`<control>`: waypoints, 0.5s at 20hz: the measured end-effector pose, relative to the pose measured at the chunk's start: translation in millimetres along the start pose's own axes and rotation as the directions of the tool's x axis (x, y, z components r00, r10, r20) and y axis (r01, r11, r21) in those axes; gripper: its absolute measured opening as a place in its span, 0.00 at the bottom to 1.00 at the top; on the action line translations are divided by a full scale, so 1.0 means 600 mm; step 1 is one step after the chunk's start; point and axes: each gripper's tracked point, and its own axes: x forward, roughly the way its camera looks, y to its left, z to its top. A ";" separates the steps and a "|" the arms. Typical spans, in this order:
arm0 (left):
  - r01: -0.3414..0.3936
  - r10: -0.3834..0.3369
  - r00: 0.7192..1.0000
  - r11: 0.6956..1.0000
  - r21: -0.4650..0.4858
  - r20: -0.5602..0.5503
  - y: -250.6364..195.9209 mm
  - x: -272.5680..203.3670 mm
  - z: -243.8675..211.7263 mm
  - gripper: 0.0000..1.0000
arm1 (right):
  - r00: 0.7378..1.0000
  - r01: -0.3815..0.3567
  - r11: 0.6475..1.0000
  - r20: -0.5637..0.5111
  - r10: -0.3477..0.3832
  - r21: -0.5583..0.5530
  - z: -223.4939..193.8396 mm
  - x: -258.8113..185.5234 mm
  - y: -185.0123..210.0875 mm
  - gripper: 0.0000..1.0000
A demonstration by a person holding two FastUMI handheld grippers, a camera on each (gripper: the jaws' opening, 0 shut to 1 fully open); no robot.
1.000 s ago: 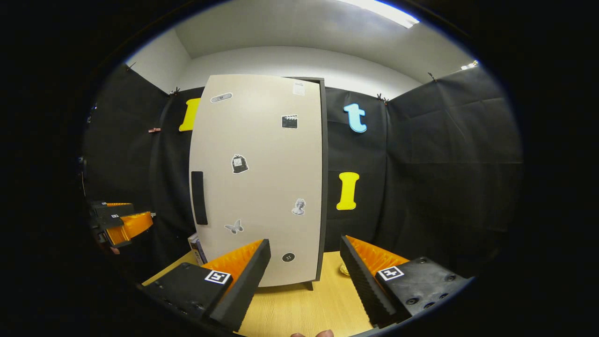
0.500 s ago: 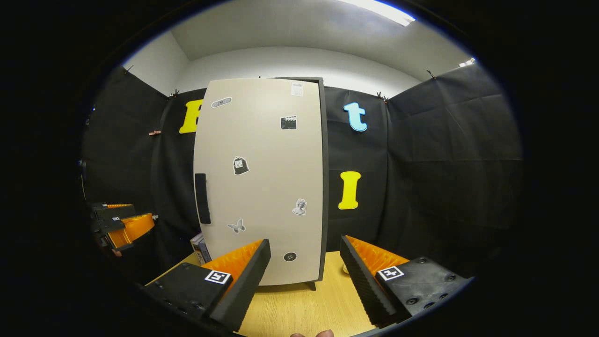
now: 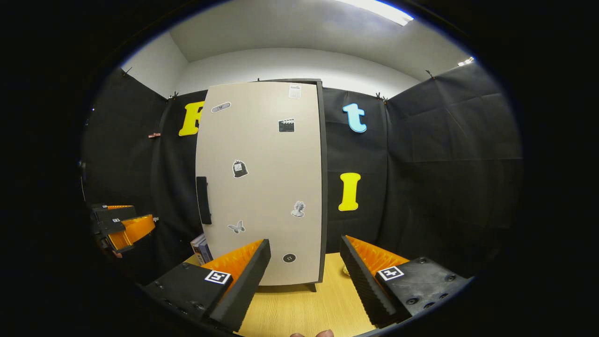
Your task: Open the cabinet door with the right hand, grasp the bottle in the cabinet with the left hand and place it on the coaster, then close the cabinet door with the right hand.
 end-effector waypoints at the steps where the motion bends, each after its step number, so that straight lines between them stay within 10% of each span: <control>1: 0.002 -0.002 1.000 1.000 0.000 0.000 -0.001 0.000 0.000 0.94 | 1.000 -0.001 1.000 0.004 0.001 0.001 0.001 0.003 0.001 0.98; 10: -0.004 0.004 1.000 1.000 -0.004 0.003 -0.003 0.005 0.001 0.93 | 1.000 -0.018 1.000 0.002 0.018 -0.015 -0.001 0.014 0.009 0.98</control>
